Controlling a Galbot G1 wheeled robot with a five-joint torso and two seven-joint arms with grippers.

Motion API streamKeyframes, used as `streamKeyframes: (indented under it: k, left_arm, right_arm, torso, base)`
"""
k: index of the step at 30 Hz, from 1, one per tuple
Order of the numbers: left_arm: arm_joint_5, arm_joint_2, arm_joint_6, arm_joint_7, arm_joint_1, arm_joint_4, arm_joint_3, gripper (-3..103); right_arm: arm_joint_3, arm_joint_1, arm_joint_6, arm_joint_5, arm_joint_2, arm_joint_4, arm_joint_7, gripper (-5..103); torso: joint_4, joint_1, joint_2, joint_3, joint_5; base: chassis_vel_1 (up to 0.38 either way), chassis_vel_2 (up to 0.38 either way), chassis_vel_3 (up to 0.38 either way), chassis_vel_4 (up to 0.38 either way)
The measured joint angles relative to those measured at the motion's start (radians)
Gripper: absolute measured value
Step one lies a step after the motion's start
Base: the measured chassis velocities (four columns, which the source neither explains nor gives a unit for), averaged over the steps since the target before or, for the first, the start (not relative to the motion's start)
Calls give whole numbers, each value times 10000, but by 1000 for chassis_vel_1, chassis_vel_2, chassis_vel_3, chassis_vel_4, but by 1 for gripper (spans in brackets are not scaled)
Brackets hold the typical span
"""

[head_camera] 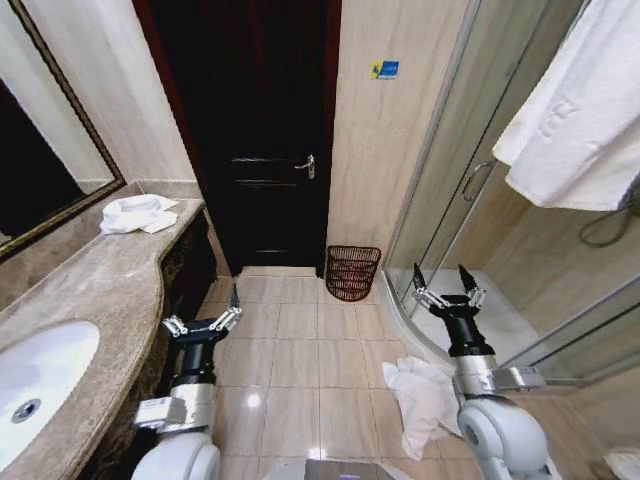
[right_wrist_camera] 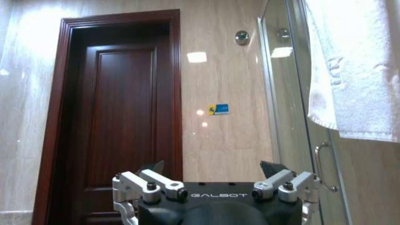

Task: Discard the used towel into the hamper.

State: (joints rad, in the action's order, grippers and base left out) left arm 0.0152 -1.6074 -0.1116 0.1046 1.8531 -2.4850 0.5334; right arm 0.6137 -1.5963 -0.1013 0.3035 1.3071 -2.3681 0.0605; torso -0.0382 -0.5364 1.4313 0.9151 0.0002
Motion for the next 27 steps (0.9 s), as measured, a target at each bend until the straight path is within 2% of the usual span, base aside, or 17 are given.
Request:
streamKeyframes:
  k: [5, 12, 27]
  left_arm:
    - [425, -5, 125, -16, 31, 54, 57, 100]
    - [436, -6, 138, -102, -23, 210, -269, 100]
    - [-341, -7, 29, -182, 37, 523, -817, 100]
  right_arm:
    - [-246, -86, 280, -102, 302, -285, 137, 100]
    - [-314, -2, 395, -173, 317, -319, 87, 100]
    - [-443, -190, 417, -324, 713, -570, -178, 100]
  torso:
    - [0, 0, -1, 0, -2]
    - [0, 0, -1, 0, -1]
    - [1, 0, -1, 0, -2]
  base:
    - [0, 0, 0, 0]
    - [0, 0, 0, 0]
    - [0, 0, 0, 0]
